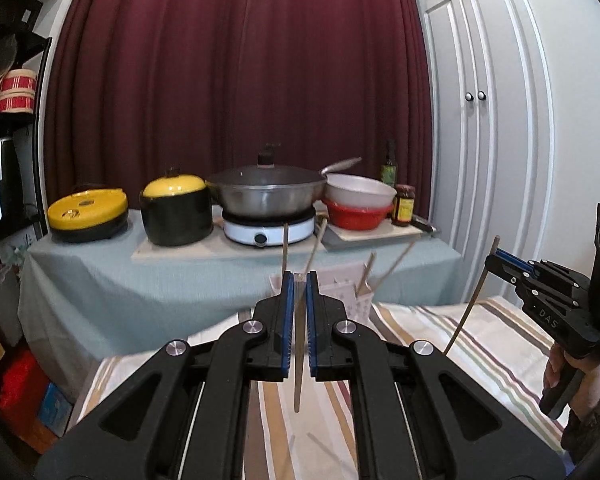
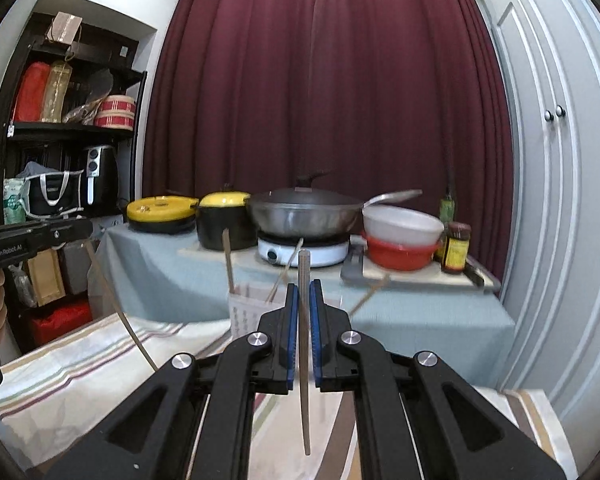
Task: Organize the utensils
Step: 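Lift both held chopsticks and carry them to the white holder, then insert the chopsticks into the white holder and open both grippers, then move both open grippers back down to the remaining chopsticks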
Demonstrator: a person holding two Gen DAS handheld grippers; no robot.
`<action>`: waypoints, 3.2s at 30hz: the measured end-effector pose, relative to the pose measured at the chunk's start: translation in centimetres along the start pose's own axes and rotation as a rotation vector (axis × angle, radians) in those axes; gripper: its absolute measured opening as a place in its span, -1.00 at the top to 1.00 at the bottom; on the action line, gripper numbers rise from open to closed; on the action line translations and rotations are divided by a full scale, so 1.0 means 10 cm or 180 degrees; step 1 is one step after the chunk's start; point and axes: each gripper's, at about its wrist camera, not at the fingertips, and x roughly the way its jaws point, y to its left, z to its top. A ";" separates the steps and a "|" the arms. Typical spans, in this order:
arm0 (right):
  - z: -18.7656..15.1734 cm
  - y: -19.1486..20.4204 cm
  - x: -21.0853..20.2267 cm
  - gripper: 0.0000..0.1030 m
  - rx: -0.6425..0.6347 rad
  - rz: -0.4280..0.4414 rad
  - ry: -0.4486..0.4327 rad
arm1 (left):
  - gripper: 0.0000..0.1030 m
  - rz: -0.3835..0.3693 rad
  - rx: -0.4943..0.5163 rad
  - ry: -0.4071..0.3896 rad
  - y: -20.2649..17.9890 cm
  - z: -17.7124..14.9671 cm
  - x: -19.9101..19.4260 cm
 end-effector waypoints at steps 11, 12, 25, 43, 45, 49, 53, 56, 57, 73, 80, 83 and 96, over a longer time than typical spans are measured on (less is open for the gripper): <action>0.46 -0.17 0.58 0.87 0.0035 0.0061 -0.0345 | 0.88 0.0004 -0.0043 -0.0208 0.08 0.54 0.60; 0.50 -0.19 0.63 0.87 0.0036 0.0063 -0.0373 | 0.88 -0.0003 -0.0055 -0.0229 0.09 0.59 0.65; 0.80 -0.31 1.36 0.87 0.0079 0.0078 -0.0653 | 0.88 -0.0039 -0.0059 -0.0486 0.02 1.17 1.31; 0.24 -0.27 1.72 0.09 0.0088 -0.0141 -0.0241 | 0.76 0.0010 -0.0043 0.0051 0.06 0.56 1.98; 0.24 -0.25 1.63 0.04 0.0070 -0.0172 -0.0215 | 0.64 0.0000 -0.0053 0.0054 0.05 0.53 1.91; 0.18 -0.20 1.33 -0.05 0.0055 -0.0242 -0.0141 | 0.48 0.0009 -0.0042 0.0063 0.01 0.43 1.67; 0.04 -0.19 0.97 -0.12 0.0109 -0.0289 -0.0015 | 0.09 0.0050 -0.0015 0.0064 -0.06 0.25 1.35; -0.13 -0.19 0.68 -0.13 0.0139 -0.0366 0.0110 | -0.06 0.0090 0.0019 0.0104 -0.12 0.06 1.09; -0.18 -0.19 0.60 -0.14 0.0145 -0.0383 0.0154 | -0.08 0.0098 0.0023 0.0126 -0.13 -0.01 1.00; -1.28 0.19 -0.56 -0.14 0.0105 -0.0381 0.0779 | -0.15 0.0268 -0.0176 0.0770 -0.27 -1.18 0.11; -1.69 0.36 -0.87 -0.06 0.0144 -0.0253 0.0997 | -0.15 0.0305 -0.0241 0.1012 -0.30 -1.58 -0.11; -1.82 0.45 -0.97 -0.01 0.0043 -0.0232 0.1060 | -0.15 0.0342 -0.0224 0.1073 -0.33 -1.71 -0.20; -2.16 0.64 -1.17 0.28 0.0035 0.0022 0.1323 | -0.15 0.0368 -0.0233 0.1286 -0.38 -2.14 -0.47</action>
